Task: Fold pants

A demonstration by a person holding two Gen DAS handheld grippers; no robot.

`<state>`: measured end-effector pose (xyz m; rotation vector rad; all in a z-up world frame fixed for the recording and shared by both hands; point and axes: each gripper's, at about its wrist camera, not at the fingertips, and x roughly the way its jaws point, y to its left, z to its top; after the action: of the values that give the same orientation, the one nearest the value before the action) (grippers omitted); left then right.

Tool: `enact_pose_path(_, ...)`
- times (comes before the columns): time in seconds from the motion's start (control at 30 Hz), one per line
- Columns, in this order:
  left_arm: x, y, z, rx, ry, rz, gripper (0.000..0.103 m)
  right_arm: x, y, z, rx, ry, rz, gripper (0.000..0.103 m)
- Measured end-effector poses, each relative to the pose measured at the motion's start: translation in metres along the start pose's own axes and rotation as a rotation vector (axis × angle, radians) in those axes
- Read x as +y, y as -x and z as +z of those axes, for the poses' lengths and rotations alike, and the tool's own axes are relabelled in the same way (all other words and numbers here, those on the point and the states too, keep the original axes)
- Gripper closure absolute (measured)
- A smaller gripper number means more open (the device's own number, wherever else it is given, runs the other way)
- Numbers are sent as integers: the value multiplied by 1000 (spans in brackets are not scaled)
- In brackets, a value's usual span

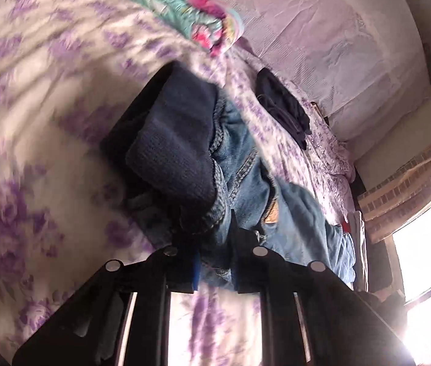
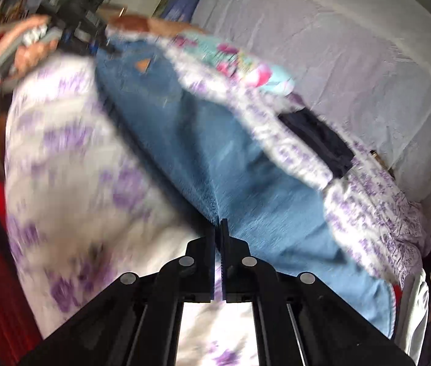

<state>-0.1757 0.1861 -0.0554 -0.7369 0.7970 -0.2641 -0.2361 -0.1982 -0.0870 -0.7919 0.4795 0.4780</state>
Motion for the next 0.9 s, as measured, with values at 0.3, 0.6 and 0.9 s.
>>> enact_pose_path(0.3, -48, 49, -23, -212, -192, 153, 82, 3, -2, 3, 5, 21, -24, 96)
enact_pose_path(0.6, -124, 31, -19, -305, -468, 223, 35, 4, -2, 3, 5, 22, -27, 96)
enact_pose_path(0.9, -98, -60, -53, -196, -662, 555, 12, -40, 13, -9, -45, -259, 108, 41)
